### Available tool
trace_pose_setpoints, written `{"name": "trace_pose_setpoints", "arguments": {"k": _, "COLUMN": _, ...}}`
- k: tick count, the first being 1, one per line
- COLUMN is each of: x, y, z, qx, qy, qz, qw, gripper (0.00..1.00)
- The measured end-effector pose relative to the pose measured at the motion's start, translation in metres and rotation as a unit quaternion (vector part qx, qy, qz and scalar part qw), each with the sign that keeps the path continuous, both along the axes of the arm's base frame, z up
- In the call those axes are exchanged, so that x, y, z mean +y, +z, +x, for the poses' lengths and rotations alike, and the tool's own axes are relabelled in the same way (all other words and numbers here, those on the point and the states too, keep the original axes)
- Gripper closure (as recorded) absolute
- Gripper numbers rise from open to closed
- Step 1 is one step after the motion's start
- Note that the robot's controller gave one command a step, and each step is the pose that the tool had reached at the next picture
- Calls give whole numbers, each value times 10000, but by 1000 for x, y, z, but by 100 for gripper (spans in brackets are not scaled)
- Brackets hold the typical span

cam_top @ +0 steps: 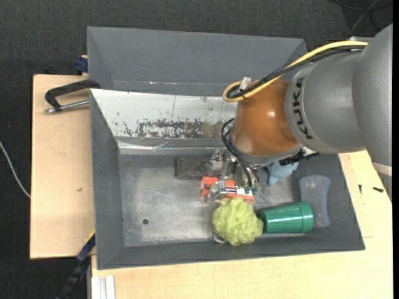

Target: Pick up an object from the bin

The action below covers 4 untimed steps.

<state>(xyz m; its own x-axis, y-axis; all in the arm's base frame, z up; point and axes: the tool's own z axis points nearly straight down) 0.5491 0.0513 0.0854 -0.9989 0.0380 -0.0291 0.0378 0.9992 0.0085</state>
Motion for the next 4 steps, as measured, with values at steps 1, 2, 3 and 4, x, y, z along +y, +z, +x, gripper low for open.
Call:
{"name": "trace_pose_setpoints", "arguments": {"k": 1, "x": 0, "y": 0, "z": 0, "qx": 0, "qy": 1, "qz": 0, "qw": 10000, "gripper": 100}}
{"name": "trace_pose_setpoints", "arguments": {"k": 2, "x": 0, "y": 93, "z": 3, "qx": 121, "qy": -37, "qz": -27, "qw": 9999, "gripper": 100}}
{"name": "trace_pose_setpoints", "arguments": {"k": 3, "x": 0, "y": 93, "z": 3, "qx": 121, "qy": -40, "qz": -27, "qw": 9999, "gripper": 0}}
{"name": "trace_pose_setpoints", "arguments": {"k": 4, "x": 0, "y": 93, "z": 3, "qx": 121, "qy": -40, "qz": -26, "qw": 9999, "gripper": 0}}
